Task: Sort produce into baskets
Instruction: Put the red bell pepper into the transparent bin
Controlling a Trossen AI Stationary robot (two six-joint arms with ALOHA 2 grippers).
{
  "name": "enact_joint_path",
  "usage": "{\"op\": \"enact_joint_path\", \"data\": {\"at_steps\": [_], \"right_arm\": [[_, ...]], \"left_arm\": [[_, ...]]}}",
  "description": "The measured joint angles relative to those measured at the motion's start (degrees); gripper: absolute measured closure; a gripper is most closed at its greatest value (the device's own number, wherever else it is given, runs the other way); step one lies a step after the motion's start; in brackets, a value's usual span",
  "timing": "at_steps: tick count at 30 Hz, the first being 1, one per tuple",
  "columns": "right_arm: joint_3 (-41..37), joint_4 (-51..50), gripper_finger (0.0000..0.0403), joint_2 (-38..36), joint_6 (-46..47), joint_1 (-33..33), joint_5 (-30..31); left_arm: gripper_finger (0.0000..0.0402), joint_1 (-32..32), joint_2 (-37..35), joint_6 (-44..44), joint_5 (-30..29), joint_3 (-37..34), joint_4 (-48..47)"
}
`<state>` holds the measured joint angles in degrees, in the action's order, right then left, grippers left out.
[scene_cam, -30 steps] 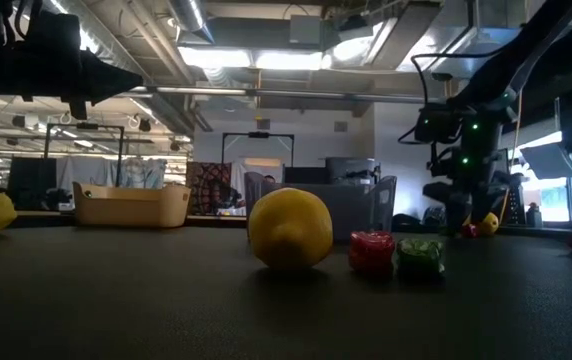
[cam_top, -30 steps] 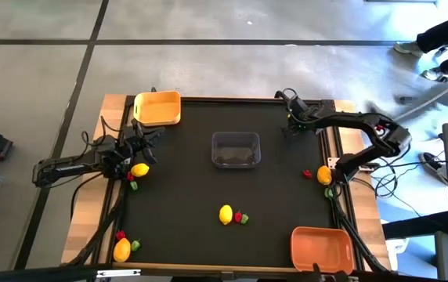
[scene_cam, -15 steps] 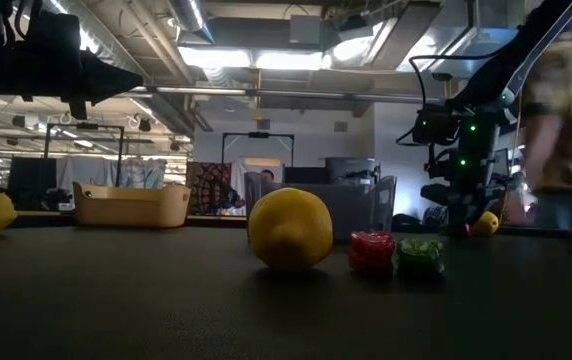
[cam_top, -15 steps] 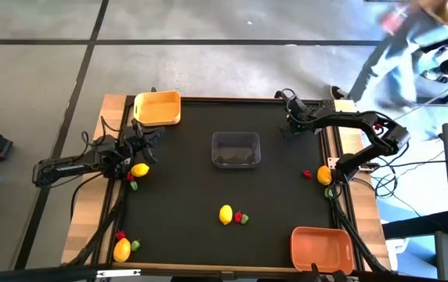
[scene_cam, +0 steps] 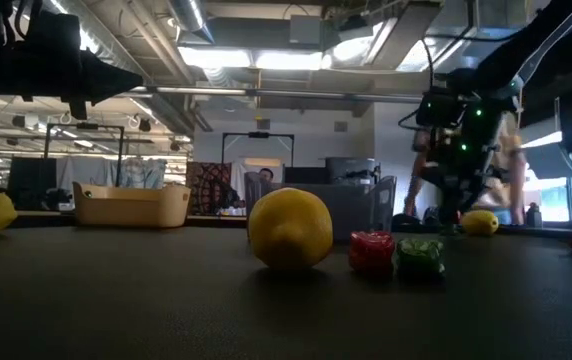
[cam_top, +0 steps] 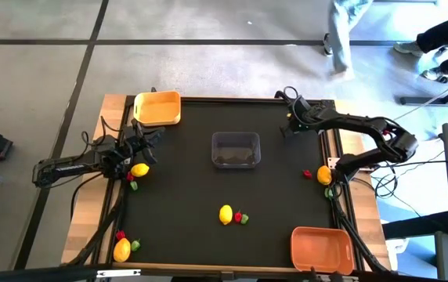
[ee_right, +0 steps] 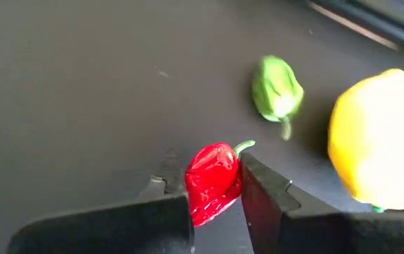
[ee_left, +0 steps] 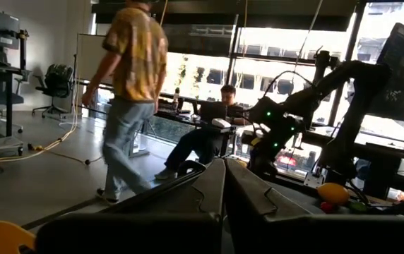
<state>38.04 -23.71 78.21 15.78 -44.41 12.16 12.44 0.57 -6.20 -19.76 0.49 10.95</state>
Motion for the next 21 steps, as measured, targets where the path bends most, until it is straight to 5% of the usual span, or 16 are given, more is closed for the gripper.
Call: {"op": "enact_joint_path", "data": {"at_steps": [21], "right_arm": [[0.1,16.2,0.0343,-6.5,-1.3,19.1,-6.8]], "left_arm": [[0.0396,0.0,0.0,0.1,0.0,0.0,0.0]]}}
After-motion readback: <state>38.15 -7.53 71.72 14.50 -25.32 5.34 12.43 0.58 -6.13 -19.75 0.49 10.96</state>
